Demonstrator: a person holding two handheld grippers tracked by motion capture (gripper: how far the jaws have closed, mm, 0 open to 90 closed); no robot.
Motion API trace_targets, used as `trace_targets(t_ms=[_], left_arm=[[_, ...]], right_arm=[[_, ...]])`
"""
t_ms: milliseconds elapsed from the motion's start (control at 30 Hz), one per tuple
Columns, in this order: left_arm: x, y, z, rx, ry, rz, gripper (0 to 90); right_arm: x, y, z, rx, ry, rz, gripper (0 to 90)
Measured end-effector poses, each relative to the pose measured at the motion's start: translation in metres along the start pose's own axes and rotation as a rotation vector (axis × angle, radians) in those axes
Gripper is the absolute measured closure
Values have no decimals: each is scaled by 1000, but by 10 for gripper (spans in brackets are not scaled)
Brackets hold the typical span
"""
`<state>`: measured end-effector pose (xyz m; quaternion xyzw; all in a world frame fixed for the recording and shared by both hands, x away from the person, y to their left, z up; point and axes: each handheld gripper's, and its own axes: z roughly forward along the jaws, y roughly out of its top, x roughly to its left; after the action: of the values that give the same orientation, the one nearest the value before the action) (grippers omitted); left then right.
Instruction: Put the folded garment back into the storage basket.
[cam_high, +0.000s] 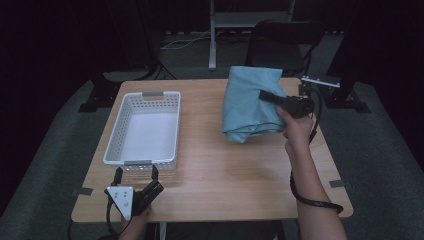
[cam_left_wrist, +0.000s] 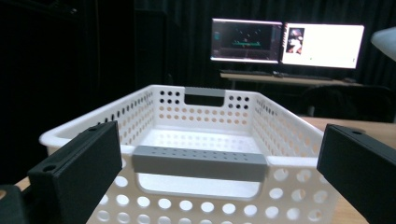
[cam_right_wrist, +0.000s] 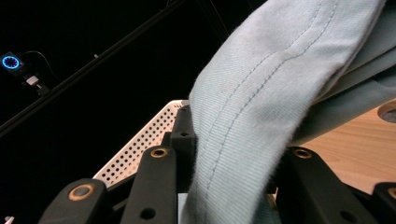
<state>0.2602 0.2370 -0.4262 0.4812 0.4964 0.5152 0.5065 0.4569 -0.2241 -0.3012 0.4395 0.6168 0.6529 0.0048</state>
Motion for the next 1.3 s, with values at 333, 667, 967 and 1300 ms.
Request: trace_targets(t_ms=[333, 667, 967, 1300], left_arm=[[-4, 0, 3, 31, -36, 48, 12], [-4, 0, 3, 31, -28, 50, 12], [-5, 0, 3, 29, -17, 51, 12], [-5, 0, 3, 30, -17, 50, 12]], right_arm=[[4, 0, 6, -19, 9, 12, 694], [10, 0, 19, -21, 40, 10, 693], [17, 1, 31, -32, 59, 7, 693], [34, 6, 56, -16, 82, -12, 693]])
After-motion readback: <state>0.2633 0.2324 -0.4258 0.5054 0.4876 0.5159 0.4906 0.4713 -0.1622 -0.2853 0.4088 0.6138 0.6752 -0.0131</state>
